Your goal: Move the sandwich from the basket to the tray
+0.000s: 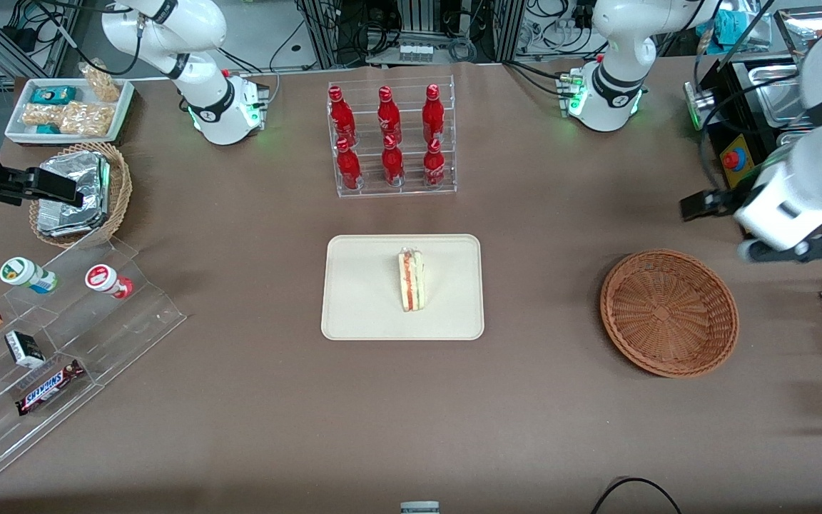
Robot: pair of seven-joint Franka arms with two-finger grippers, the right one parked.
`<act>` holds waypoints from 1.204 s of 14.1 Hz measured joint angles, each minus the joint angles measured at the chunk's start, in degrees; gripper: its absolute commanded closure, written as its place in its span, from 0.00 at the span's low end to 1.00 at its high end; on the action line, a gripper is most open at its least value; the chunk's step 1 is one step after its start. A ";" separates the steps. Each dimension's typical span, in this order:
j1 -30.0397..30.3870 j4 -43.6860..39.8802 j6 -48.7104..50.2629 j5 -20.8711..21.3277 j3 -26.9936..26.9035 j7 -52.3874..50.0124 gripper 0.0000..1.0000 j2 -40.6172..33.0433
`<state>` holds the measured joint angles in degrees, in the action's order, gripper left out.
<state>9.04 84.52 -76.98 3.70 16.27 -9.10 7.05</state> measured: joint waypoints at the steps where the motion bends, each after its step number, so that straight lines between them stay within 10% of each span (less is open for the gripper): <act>1: 0.01 -0.28 1.26 -0.08 0.12 -0.14 0.00 -0.76; 17: 0.59 -1.77 5.96 -2.00 0.41 -4.38 0.00 -2.45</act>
<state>9.63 82.75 -71.02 1.71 16.68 -13.49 4.60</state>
